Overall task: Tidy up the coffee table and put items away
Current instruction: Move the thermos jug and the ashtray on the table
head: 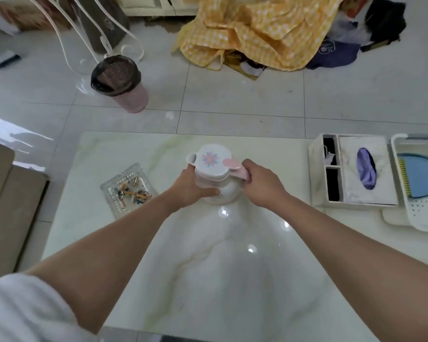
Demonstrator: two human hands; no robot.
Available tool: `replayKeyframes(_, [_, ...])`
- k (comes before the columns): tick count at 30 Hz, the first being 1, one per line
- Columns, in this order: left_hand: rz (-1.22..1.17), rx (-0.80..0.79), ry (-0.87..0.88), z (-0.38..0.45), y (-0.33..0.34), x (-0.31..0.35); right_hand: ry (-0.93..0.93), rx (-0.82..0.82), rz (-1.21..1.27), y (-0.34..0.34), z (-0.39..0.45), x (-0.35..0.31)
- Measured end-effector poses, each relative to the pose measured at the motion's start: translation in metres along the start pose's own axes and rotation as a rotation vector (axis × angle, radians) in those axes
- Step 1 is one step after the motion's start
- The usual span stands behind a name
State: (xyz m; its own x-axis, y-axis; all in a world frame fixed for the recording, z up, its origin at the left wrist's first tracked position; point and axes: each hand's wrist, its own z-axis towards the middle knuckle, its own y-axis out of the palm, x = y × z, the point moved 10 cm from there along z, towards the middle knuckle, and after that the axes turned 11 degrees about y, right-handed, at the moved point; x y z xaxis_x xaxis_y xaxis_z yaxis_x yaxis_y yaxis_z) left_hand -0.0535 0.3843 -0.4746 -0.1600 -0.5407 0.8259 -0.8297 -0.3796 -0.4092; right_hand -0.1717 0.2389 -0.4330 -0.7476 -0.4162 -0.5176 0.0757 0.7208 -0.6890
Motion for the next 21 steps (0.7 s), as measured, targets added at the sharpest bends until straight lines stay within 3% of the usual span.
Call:
replayKeyframes(6, [-0.095, 0.084, 0.003, 0.025, 0.038, 0.008, 0.061, 0.013, 0.011, -0.037, 0.028, 0.029])
replayKeyframes(21, [-0.025, -0.052, 0.012, 0.089, 0.095, 0.053, 0.208, 0.105, -0.005, -0.095, 0.058, 0.093])
